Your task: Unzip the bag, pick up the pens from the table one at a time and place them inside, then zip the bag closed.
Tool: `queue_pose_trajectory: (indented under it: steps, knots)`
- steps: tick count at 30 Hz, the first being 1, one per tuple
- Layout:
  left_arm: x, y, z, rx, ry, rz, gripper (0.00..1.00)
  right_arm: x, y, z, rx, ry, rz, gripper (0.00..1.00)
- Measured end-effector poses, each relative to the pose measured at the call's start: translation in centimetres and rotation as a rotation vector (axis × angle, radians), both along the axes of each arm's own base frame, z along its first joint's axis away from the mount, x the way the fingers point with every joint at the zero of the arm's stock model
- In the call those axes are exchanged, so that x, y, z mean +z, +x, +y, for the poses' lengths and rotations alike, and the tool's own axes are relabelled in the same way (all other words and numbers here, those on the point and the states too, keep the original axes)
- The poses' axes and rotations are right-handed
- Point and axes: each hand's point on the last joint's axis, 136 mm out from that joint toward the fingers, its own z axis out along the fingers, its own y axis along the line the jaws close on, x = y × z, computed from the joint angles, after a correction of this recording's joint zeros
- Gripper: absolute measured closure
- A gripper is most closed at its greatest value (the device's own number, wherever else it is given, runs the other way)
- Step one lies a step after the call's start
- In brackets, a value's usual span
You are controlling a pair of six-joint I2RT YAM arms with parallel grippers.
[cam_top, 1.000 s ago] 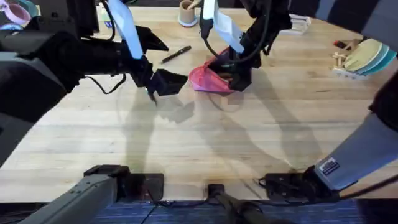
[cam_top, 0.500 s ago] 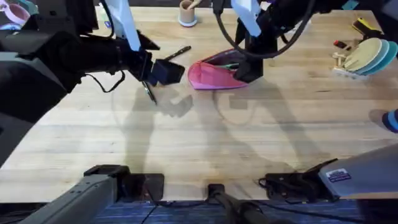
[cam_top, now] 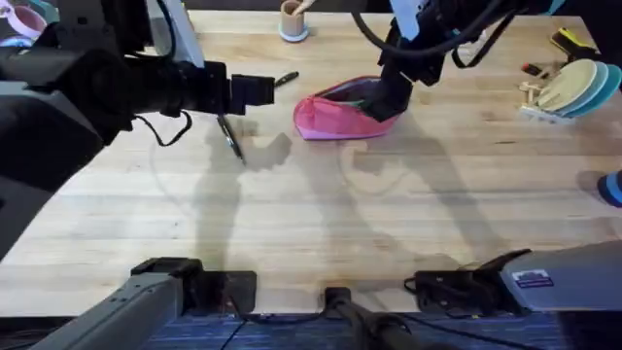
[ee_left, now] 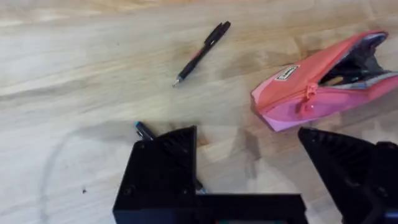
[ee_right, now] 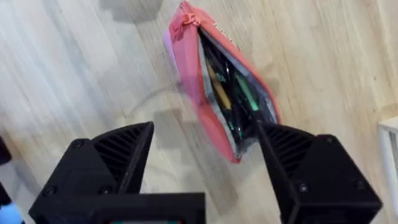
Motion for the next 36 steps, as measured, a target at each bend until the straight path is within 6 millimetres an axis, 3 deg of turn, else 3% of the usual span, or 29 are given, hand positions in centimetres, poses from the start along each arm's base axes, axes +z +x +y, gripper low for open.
queue_pose_trajectory:
  steps: [8, 16, 23, 36]
  knots:
    - [-0.5, -0.3, 0.5, 0.062, -0.015, 0.047, 0.008, 0.0, 0.0, 0.0, -0.03, 0.008, 0.014, 0.004]
    - [-2.7, -1.6, 4.3, 0.404, 0.003, 0.2, 0.008, 0.0, 0.0, 0.0, -0.035, 0.012, 0.018, 0.005]
    - [-3.2, -1.6, 5.7, 0.529, 0.008, 0.223, 0.008, 0.0, 0.0, 0.0, -0.035, 0.012, 0.018, 0.005]
    - [-9.5, -1.4, 6.1, 0.559, 0.072, 0.423, 0.008, 0.0, 0.0, 0.0, -0.035, 0.012, 0.018, 0.005]
